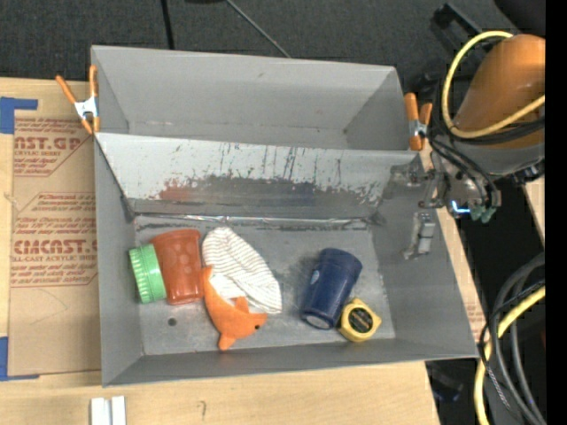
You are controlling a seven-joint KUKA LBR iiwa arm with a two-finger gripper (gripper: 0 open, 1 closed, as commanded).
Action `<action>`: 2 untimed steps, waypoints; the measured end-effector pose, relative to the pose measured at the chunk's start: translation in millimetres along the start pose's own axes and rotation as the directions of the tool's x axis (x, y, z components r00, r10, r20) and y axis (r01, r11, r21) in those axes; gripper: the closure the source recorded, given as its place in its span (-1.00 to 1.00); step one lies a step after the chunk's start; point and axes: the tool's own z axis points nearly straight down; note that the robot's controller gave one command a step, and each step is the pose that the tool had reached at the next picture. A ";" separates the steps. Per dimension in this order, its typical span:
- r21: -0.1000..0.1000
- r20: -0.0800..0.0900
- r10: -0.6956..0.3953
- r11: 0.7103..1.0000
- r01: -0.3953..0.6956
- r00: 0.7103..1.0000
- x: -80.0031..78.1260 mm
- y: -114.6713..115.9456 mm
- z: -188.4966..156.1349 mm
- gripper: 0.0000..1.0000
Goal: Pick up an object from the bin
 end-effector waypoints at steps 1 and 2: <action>0.001 0.008 -0.002 1.000 0.002 1.000 -1.3 0.9 -5.1 -1.00; 0.006 0.014 -0.236 0.972 0.236 0.972 4.5 18.9 42.8 -1.00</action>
Offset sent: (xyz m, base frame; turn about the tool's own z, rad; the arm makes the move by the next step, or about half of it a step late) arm -0.0230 0.0580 -0.1551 -0.7399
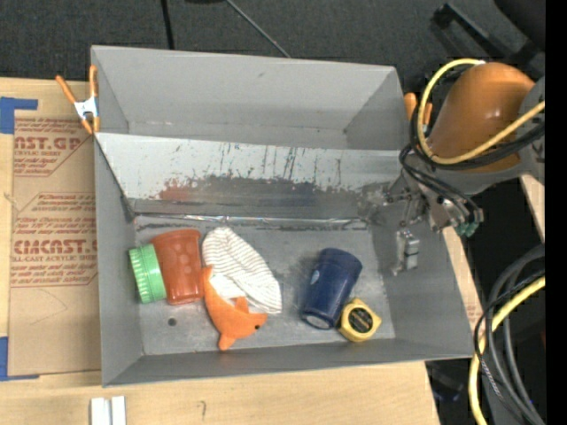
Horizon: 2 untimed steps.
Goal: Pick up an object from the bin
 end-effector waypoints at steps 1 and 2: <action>-0.007 -0.005 -0.346 0.938 0.346 0.938 -20.8 50.3 22.8 -1.00; -0.008 -0.003 -0.440 0.898 0.440 0.898 -15.6 58.6 40.0 -1.00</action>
Offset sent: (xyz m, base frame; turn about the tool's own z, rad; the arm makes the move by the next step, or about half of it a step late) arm -0.0025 0.0537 -0.0464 -0.4819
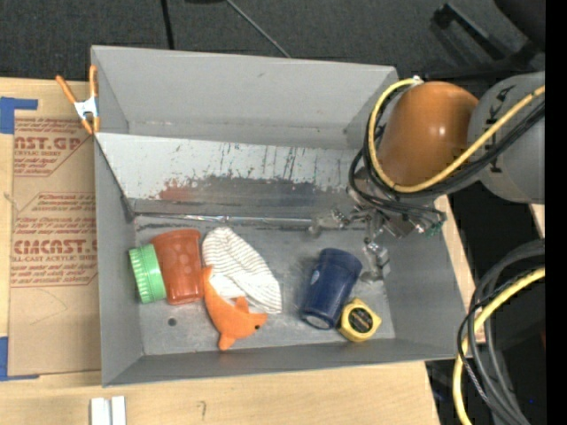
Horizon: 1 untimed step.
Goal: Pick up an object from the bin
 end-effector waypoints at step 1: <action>0.000 0.000 -0.153 0.988 0.153 0.988 6.4 6.2 72.6 -1.00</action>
Offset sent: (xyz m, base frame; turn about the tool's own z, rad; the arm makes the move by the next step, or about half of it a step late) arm 0.0046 0.0051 -0.0722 -0.3862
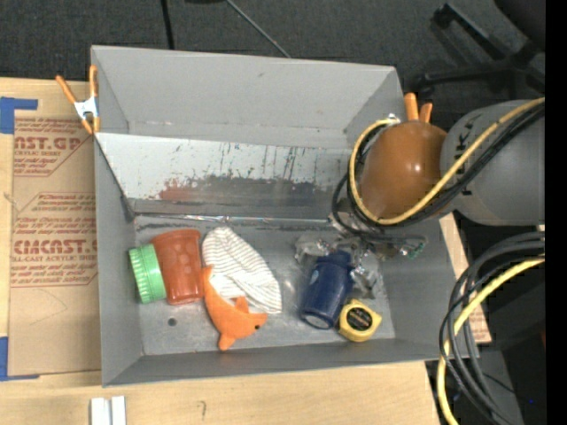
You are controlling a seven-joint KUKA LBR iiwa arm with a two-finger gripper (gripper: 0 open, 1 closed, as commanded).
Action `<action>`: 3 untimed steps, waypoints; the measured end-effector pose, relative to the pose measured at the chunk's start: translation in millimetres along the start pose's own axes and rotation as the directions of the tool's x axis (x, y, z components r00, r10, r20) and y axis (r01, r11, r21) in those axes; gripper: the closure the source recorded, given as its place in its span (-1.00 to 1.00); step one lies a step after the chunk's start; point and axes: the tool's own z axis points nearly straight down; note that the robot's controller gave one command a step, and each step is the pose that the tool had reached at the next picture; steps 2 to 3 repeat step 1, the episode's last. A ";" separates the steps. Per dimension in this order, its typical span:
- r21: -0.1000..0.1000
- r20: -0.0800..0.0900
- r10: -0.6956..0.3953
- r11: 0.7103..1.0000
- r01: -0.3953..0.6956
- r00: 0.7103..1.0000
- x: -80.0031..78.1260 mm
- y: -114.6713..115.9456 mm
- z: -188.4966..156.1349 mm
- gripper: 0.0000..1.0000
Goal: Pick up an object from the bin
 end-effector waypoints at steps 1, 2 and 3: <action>-0.001 0.000 -0.229 0.973 0.229 0.973 -13.0 -6.5 0.1 1.00; -0.001 0.000 -0.229 0.973 0.229 0.973 -13.0 -6.5 0.1 1.00; -0.001 0.000 -0.229 0.973 0.229 0.973 -13.0 -6.5 0.1 1.00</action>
Offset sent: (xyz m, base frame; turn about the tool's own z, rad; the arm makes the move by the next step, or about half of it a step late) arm 0.0000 0.0000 0.0000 0.0000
